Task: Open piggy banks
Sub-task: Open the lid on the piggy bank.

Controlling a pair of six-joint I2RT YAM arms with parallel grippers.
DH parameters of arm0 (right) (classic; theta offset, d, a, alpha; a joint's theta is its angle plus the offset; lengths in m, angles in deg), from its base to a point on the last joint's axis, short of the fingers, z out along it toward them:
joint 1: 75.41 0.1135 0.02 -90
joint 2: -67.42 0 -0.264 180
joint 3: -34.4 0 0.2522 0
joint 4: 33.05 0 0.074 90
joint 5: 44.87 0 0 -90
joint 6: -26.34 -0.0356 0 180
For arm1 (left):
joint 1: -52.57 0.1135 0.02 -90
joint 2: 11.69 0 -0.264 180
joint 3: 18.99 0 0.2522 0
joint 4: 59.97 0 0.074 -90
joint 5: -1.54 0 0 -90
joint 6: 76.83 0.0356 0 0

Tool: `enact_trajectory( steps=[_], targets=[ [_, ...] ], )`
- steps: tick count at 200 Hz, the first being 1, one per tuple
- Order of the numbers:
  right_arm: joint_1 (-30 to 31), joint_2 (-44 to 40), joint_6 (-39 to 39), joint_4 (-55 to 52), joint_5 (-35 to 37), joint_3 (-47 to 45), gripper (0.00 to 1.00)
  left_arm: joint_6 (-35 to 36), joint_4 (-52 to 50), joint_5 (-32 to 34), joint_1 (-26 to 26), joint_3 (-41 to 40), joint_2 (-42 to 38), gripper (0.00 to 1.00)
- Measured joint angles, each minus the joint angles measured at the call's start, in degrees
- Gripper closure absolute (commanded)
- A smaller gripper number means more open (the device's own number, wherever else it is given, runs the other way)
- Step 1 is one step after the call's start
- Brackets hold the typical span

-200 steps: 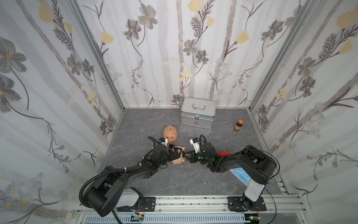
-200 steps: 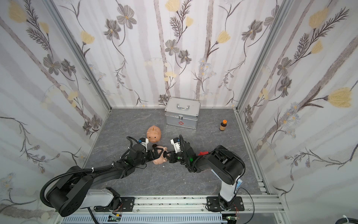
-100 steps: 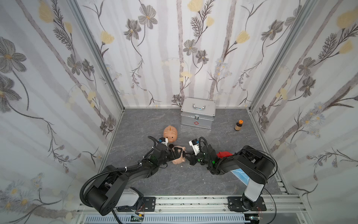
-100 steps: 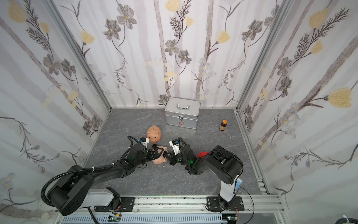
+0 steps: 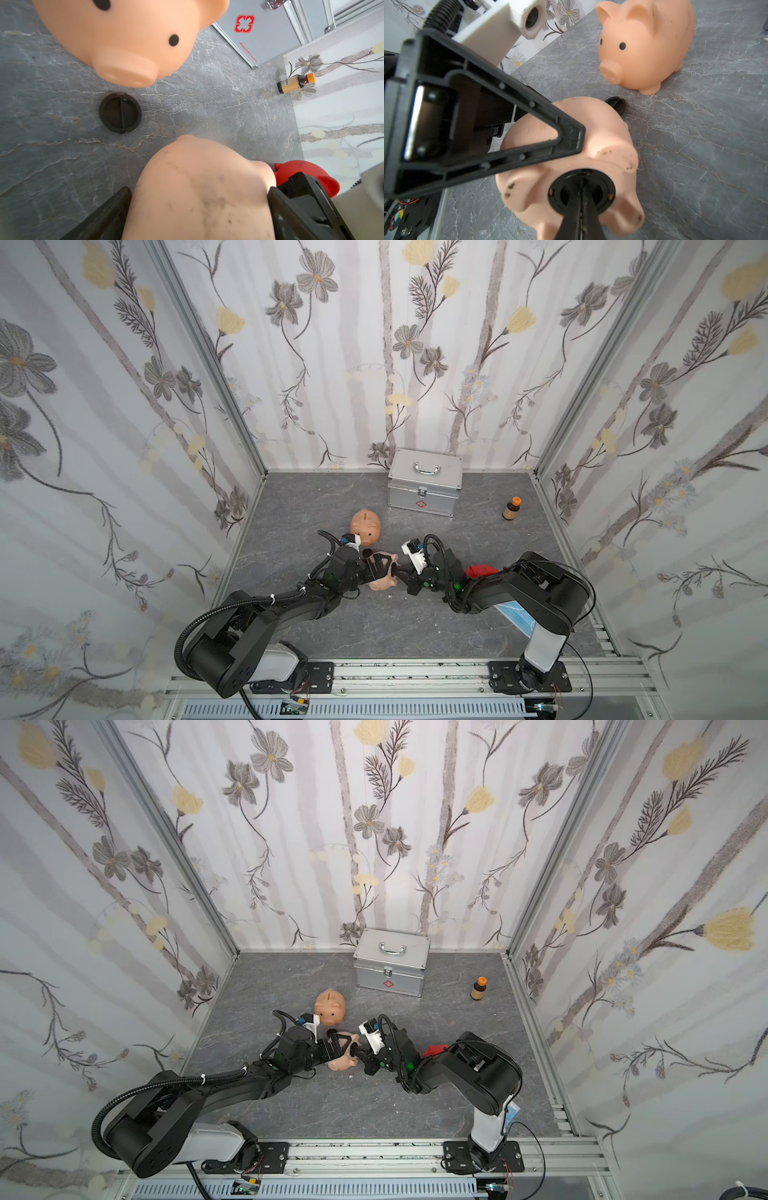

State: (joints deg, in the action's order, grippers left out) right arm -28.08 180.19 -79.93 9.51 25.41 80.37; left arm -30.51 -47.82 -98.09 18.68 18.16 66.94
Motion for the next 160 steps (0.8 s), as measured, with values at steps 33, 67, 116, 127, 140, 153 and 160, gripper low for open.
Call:
enact_trajectory(
  steps=[33, 67, 116, 127, 140, 153, 160],
  targets=[
    [0.37, 0.04, 6.40, 4.44, 1.42, -2.71, 1.00, 0.42, 0.28, -1.11, 0.04, 0.02, 0.02, 0.00],
    [0.96, 0.20, 12.59, 8.33, 2.69, -4.68, 1.00, 0.74, 0.42, -3.19, 0.11, 0.04, 0.13, 0.00],
    [1.05, -0.33, 17.73, 4.90, 3.54, -2.93, 1.00, 0.17, 0.55, -2.54, 0.31, 0.28, 0.79, 0.00],
    [1.05, -0.46, 18.58, 3.45, 3.76, -2.16, 1.00, 0.13, 0.76, -2.25, 0.42, 0.33, 0.98, 0.00],
    [1.05, -0.74, 19.89, 2.08, 3.85, -1.68, 1.00, 0.13, 1.05, -2.05, 0.42, 0.35, 1.18, 0.00],
    [1.05, -1.18, 21.55, 0.24, 4.02, -0.98, 1.00, 0.11, 1.31, -1.75, 0.42, 0.35, 1.33, 0.00],
    [1.05, -1.44, 22.27, -0.66, 4.13, -0.74, 1.00, 0.00, 1.40, -1.66, 0.42, 0.35, 1.38, 0.00]
  ],
)
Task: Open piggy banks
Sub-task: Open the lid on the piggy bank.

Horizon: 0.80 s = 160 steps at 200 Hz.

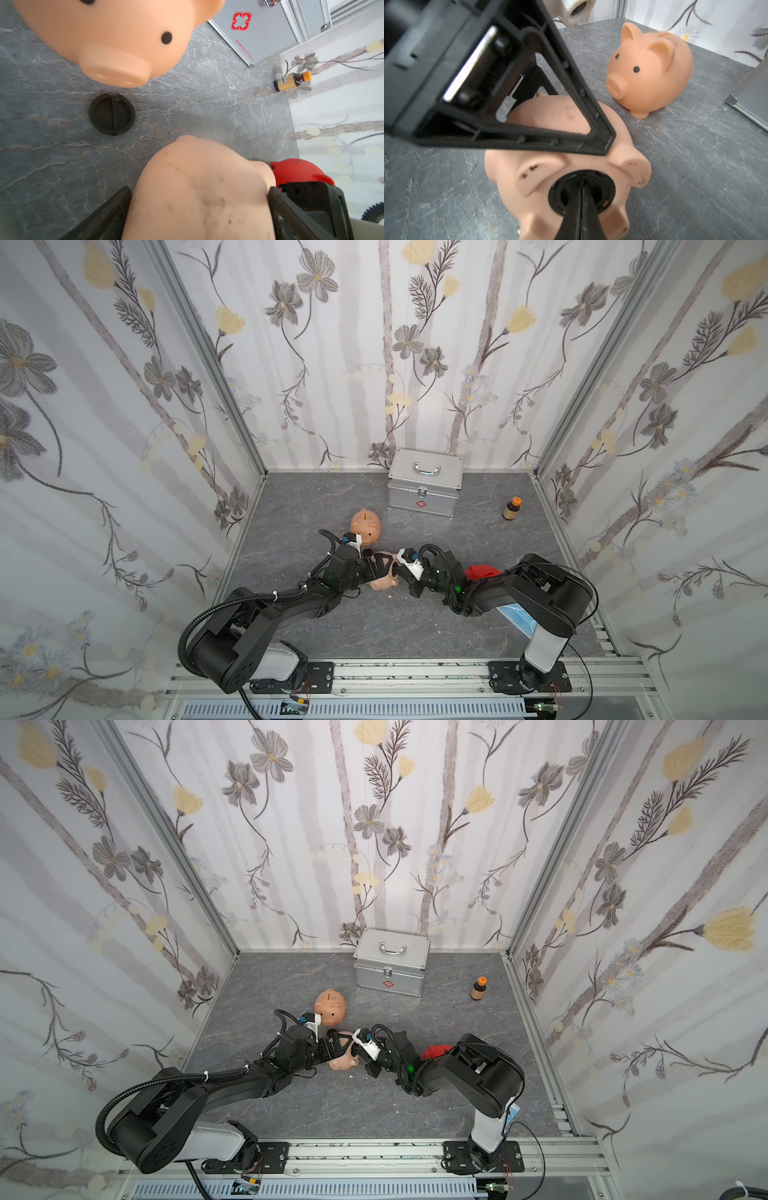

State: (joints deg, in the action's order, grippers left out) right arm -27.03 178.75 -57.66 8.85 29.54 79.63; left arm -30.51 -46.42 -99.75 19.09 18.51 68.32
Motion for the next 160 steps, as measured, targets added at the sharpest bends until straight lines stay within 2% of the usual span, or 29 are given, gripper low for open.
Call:
enact_trajectory(
  steps=[96, 129, 160],
  targets=[
    [0.13, -2.03, 13.99, -5.88, 0.66, 1.44, 1.00, 0.09, 0.96, -1.42, 0.74, 0.04, 0.68, 0.00],
    [-0.09, -2.12, 16.33, -7.69, 0.00, 2.38, 1.00, 0.15, 0.92, -1.81, 1.20, 0.02, 0.66, 0.00],
    [-1.60, -2.23, 17.00, -9.01, -3.78, 2.73, 1.00, 1.07, 0.87, -2.29, 1.29, 0.02, 0.59, 0.00]
  ],
)
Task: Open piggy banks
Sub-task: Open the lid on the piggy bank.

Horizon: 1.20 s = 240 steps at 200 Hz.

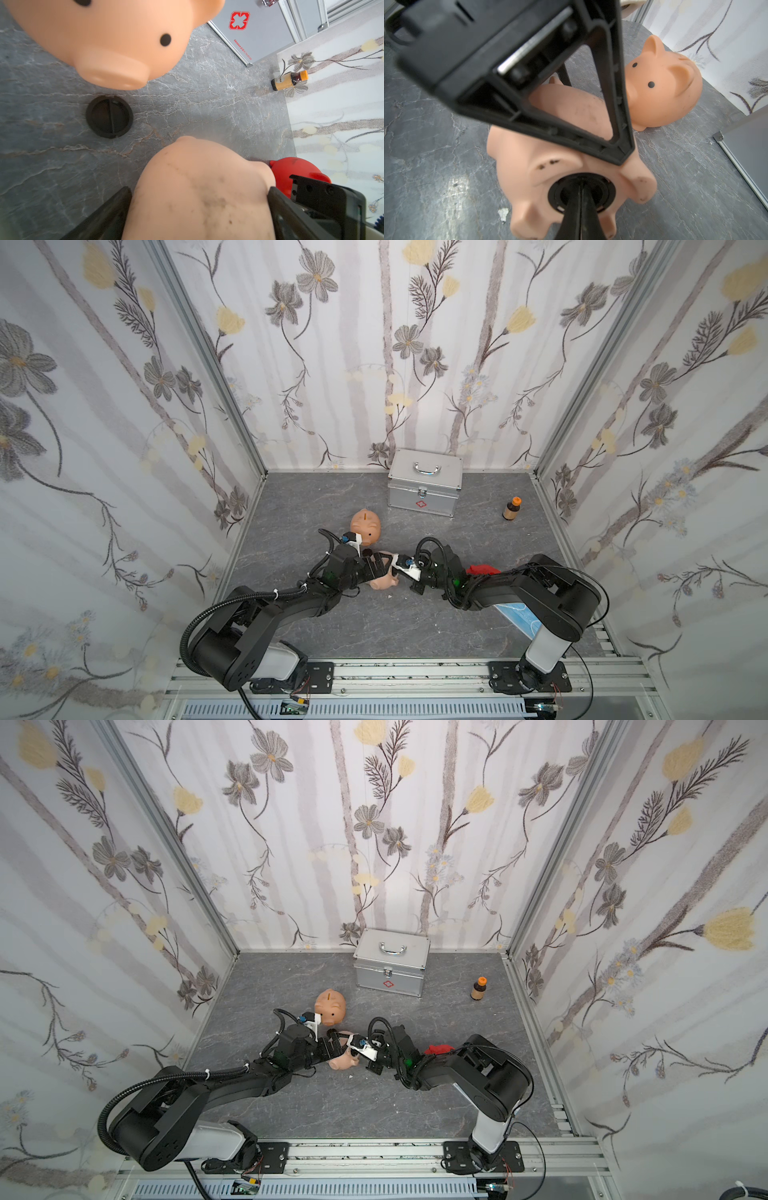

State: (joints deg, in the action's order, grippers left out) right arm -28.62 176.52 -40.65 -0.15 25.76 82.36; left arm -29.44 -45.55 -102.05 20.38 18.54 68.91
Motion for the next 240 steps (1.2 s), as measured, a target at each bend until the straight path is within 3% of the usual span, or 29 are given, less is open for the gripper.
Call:
enact_trajectory(
  steps=[61, 240],
  targets=[
    [-1.81, -1.14, 0.02, -1.75, -4.94, -0.59, 1.00, 0.81, -0.13, -2.58, 0.26, 0.04, -0.20, 0.00],
    [-1.09, -5.31, 1.11, 0.66, -4.09, -5.46, 1.00, 1.44, -0.92, -6.01, 0.81, 0.00, -0.42, 0.00]
  ],
)
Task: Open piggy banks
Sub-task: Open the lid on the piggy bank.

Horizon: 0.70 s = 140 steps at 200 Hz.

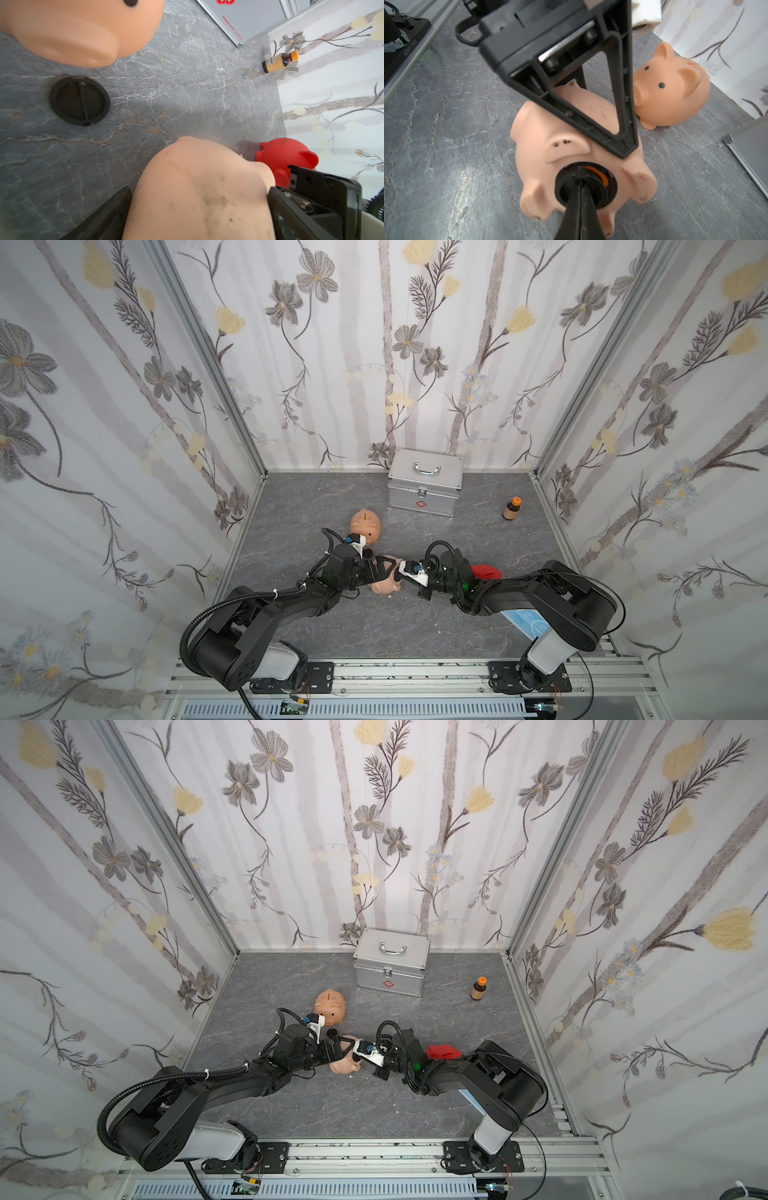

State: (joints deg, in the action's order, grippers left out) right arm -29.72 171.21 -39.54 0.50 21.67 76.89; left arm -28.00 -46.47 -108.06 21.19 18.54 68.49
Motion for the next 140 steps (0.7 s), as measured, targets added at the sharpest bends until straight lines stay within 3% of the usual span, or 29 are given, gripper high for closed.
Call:
enact_trajectory(
  steps=[75, 112, 140],
  targets=[
    [-0.17, -5.31, -4.09, -0.09, 1.49, -3.17, 1.00, 0.02, -0.09, 0.07, 0.00, 0.02, -0.07, 0.00],
    [0.07, -11.19, -12.41, -1.81, 6.03, -3.45, 1.00, 0.02, -1.40, 0.48, -0.31, 0.57, -0.31, 0.00],
    [0.63, -14.51, -20.28, -10.36, 10.47, -0.07, 1.00, 0.02, -2.91, 1.20, -0.94, 1.22, -0.50, 0.00]
  ],
)
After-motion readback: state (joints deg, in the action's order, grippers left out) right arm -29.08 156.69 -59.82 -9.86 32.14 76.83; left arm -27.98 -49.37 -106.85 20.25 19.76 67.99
